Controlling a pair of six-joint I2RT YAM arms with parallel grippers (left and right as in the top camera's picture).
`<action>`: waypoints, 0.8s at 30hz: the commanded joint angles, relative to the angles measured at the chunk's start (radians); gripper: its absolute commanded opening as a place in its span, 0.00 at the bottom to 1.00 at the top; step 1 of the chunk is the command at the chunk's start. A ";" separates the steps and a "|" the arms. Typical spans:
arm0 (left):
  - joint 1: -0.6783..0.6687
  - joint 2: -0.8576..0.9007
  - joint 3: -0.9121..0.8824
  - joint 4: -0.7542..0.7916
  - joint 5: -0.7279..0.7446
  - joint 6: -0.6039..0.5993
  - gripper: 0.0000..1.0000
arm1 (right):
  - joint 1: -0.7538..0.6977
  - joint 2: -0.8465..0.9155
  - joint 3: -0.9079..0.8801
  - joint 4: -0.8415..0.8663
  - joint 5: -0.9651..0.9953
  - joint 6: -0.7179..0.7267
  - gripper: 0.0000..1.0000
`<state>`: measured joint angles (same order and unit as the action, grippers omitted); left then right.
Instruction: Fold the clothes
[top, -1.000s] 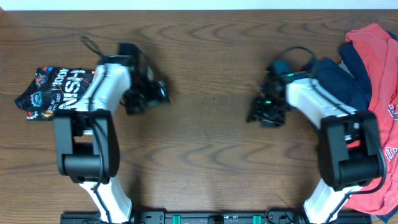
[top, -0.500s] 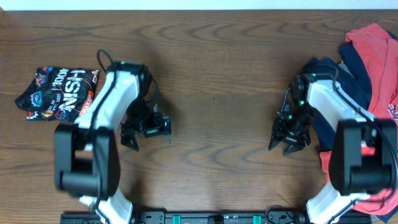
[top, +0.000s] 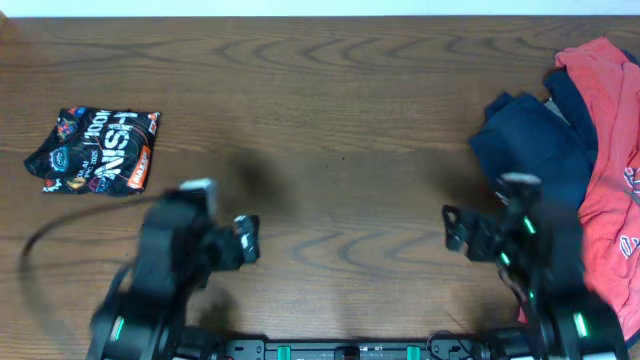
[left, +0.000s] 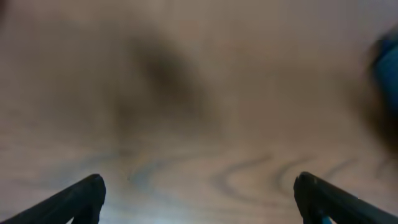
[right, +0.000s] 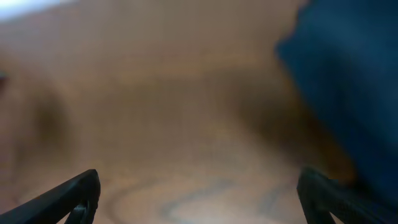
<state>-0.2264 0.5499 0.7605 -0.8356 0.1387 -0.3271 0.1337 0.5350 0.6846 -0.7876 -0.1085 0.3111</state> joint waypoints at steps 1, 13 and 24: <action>-0.005 -0.164 -0.016 0.004 -0.046 -0.034 0.98 | 0.008 -0.172 -0.021 -0.002 0.059 0.025 0.99; -0.005 -0.422 -0.016 0.003 -0.046 -0.034 0.98 | 0.008 -0.444 -0.021 -0.054 0.060 0.025 0.99; -0.005 -0.422 -0.016 0.003 -0.046 -0.034 0.98 | 0.008 -0.444 -0.021 -0.360 0.068 0.028 0.99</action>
<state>-0.2264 0.1284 0.7513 -0.8333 0.1009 -0.3481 0.1352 0.0952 0.6704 -1.1080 -0.0551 0.3286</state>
